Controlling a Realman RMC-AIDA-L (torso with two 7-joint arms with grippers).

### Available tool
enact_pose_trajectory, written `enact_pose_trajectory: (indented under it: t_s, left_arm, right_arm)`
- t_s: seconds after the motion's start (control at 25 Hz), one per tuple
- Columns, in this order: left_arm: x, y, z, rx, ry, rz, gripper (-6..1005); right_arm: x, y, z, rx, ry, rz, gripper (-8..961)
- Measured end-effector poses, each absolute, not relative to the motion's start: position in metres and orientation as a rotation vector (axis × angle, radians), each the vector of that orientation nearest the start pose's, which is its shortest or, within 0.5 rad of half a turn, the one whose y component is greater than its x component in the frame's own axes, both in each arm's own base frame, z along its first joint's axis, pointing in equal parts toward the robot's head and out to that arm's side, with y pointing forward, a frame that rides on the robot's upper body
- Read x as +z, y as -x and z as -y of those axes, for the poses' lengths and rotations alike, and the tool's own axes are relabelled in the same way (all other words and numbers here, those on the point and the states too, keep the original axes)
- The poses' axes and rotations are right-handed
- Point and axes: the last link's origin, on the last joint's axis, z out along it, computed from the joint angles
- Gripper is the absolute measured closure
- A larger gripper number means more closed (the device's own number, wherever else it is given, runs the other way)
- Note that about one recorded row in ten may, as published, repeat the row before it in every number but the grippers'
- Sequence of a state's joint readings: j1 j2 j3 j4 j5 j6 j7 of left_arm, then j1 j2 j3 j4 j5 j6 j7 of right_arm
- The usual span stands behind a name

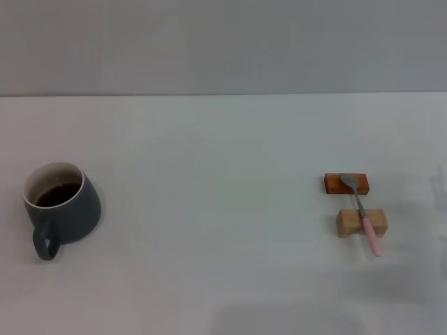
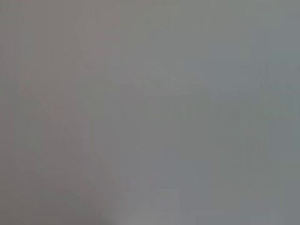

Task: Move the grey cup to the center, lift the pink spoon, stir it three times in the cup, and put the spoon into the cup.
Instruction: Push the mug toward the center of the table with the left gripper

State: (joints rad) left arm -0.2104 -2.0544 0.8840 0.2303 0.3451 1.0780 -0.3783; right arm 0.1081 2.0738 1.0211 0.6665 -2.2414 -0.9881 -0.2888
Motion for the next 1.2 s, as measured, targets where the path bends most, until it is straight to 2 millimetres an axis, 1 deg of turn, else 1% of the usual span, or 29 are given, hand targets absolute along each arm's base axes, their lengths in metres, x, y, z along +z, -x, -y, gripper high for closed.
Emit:
enact_pose_trajectory:
  t_s: [0.32, 0.68, 1.04, 1.2]
  left_arm:
    - [0.079, 0.436, -0.261, -0.544, 1.206, 0.731, 147]
    - [0.074, 0.432, -0.265, -0.550, 1.226, 0.732, 146]
    - [0.063, 0.432, -0.264, -0.545, 1.239, 0.765, 305]
    - [0.061, 0.433, -0.264, -0.543, 1.241, 0.772, 498]
  right_arm:
    - [-0.012, -0.328, -0.285, 0.561, 1.380, -0.601, 321]
    - [-0.013, -0.324, -0.287, 0.573, 1.386, -0.595, 321]
    - [-0.013, -0.319, -0.292, 0.587, 1.391, -0.584, 322]
    - [-0.012, -0.316, -0.293, 0.600, 1.390, -0.582, 322]
